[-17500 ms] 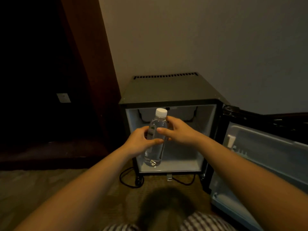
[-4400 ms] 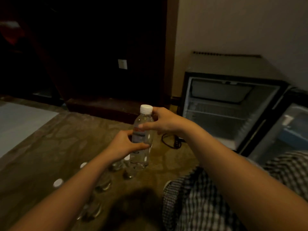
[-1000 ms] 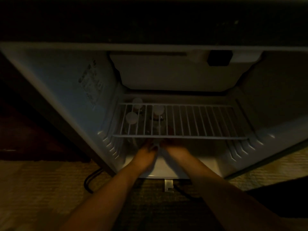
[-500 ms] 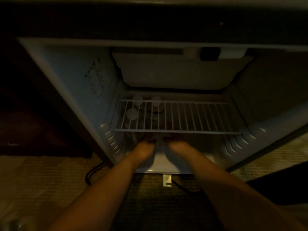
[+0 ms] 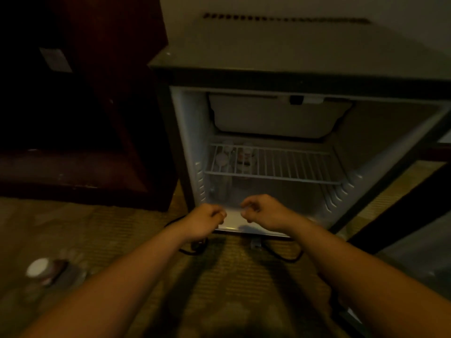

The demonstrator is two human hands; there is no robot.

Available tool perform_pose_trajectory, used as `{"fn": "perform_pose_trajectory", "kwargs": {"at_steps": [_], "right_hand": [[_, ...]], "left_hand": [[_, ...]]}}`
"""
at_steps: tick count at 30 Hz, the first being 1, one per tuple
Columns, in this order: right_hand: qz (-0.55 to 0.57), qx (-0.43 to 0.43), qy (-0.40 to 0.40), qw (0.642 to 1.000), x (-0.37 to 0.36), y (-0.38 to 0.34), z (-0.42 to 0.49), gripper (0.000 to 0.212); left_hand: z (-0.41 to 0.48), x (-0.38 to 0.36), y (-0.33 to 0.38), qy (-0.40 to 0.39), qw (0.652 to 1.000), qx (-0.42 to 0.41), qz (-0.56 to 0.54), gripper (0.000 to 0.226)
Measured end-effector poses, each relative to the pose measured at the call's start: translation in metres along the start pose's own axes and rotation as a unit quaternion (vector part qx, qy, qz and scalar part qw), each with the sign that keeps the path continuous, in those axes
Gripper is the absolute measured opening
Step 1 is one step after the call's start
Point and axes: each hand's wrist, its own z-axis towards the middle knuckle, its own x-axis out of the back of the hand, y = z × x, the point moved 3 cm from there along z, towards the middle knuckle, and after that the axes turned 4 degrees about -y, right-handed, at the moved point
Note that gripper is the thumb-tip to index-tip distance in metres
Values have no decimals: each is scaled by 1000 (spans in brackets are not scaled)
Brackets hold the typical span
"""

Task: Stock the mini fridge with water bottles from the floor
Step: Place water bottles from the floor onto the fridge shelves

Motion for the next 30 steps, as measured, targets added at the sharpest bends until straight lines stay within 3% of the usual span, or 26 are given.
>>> {"fn": "perform_pose_trajectory", "kwargs": {"at_steps": [7,13,21,30], "right_hand": [[-189,90,-67,976,-18,-101,-75,36],[-319,162,-50,932,-33,-187,-129,32],[-380,207,-61,899,-116,-270,-182,40],[-380,226,-113,890,-242,-313,-188,41]], "left_hand": [[-113,53,9,57,986,-24,157,28],[-209,93,14,77,967,16,243,32],[-341,116,-29,78,959,78,262,36],[-410,95,-125,28,971,152,182,36]]}}
